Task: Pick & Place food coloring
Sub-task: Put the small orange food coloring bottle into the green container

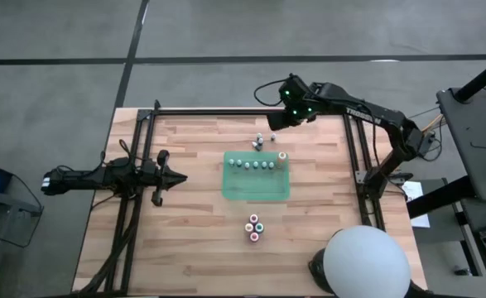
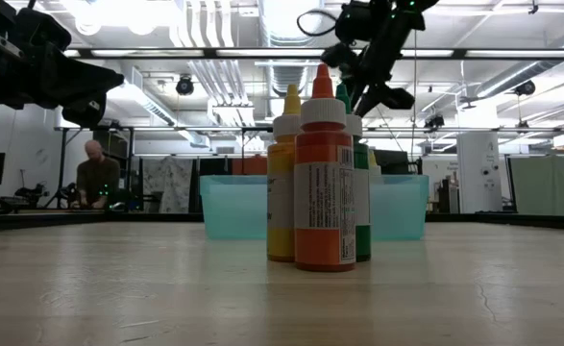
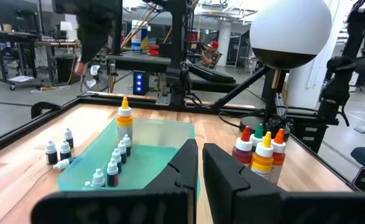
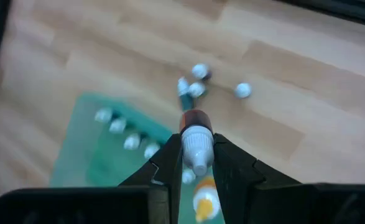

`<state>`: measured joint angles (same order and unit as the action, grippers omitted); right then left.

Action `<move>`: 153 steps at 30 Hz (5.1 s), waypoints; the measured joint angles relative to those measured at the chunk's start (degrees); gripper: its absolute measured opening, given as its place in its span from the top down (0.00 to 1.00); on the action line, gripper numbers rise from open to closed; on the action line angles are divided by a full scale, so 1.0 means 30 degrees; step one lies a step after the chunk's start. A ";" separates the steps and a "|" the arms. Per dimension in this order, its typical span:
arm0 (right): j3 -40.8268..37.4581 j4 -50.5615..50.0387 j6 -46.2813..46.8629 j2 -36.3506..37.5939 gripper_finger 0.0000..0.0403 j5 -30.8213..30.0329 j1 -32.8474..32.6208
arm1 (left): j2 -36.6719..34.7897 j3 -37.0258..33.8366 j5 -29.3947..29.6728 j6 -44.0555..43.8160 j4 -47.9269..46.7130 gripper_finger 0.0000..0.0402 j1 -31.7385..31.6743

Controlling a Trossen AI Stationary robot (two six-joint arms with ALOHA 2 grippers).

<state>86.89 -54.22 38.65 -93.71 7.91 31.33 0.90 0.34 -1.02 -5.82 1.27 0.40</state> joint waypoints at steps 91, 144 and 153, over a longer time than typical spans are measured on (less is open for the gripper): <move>-0.1378 -0.1141 0.1645 -0.3766 0.84 -0.1962 -0.8391 | 0.0003 0.0007 0.0001 0.0004 0.0004 1.00 0.0007; 0.6011 -0.4542 -1.6223 -0.9859 0.84 -0.2619 -0.7434 | 0.0144 0.0000 0.0002 0.0000 0.0000 1.00 0.0007; 0.5354 -0.3170 -1.7477 -0.9859 0.84 -0.2449 -0.7315 | 0.0146 0.0002 -0.0004 0.0004 0.0004 1.00 -0.0007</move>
<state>102.95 -63.73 -13.78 -123.28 0.56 9.39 1.34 0.35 -1.03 -5.80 1.28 0.38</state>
